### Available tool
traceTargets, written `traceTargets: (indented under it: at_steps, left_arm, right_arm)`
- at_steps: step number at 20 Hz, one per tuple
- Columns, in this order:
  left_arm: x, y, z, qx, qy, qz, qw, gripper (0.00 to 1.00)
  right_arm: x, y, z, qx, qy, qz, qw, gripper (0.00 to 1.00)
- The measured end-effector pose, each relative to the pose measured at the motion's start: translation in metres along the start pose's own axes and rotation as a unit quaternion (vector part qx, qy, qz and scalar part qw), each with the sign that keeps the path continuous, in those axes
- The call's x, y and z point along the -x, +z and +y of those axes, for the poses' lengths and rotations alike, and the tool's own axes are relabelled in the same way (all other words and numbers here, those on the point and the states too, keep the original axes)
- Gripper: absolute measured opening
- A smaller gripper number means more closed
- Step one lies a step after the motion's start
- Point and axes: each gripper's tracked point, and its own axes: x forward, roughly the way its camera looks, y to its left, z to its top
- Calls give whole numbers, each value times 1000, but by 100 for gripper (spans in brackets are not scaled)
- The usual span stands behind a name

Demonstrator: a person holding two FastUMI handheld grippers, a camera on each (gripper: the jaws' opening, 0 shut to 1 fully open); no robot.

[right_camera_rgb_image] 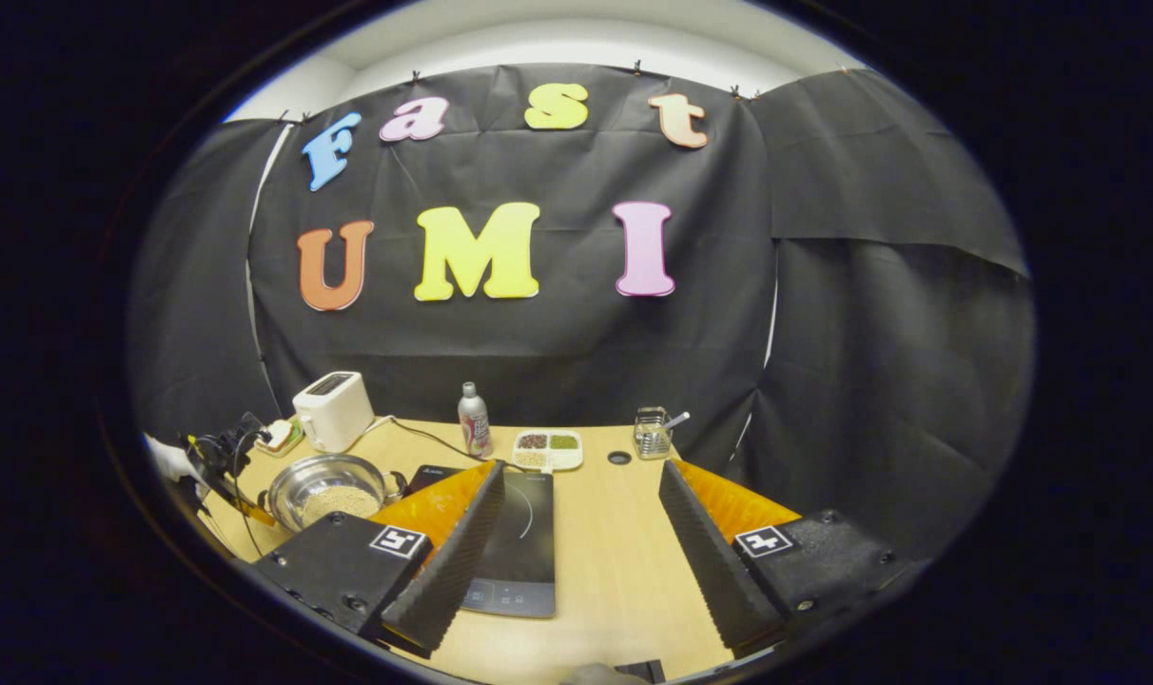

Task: First push the handle of the pot to place it horizontally, then grasp the pot with both hands and set it on the induction cooktop.

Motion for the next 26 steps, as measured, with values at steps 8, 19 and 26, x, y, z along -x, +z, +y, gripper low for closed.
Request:
traceTargets:
  at_steps: [8,19,26]
  left_arm:
    - [-4,12,24,23,5,-6,1000,0]
    - [-7,16,56,38,23,-12,999,0]
    - [-12,29,69,55,18,-25,998,0]
  right_arm:
    - [1,-1,-1,7,-3,5,1000,100]
    - [9,-5,3,10,-4,12,1000,100]
    - [10,-4,9,16,-3,18,1000,100]
